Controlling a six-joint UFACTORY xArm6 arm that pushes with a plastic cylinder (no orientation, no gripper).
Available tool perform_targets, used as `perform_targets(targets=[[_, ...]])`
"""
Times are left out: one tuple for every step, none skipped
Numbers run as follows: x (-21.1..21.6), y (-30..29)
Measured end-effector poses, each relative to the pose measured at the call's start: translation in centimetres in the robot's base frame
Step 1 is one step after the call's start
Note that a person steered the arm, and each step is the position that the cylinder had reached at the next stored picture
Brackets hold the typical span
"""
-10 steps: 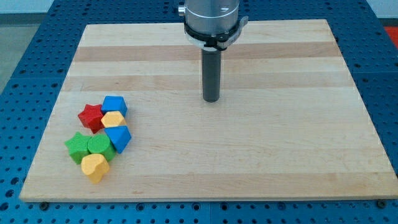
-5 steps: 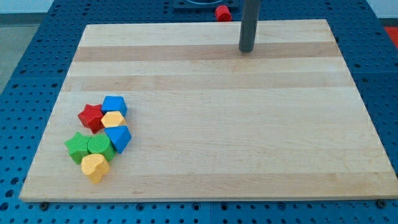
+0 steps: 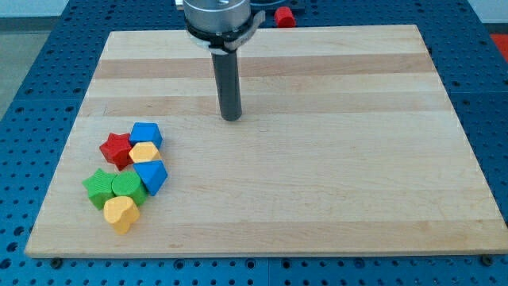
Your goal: Place the arm towards the bottom center of the board
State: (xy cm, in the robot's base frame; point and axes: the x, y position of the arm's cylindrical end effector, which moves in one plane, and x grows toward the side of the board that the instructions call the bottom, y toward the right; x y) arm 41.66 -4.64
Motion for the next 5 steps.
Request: perform_targets(targets=[[3.2,0.9],[8.0,0.6],[12.4,-0.1],[15.5,-0.2],[16.1,-0.3]])
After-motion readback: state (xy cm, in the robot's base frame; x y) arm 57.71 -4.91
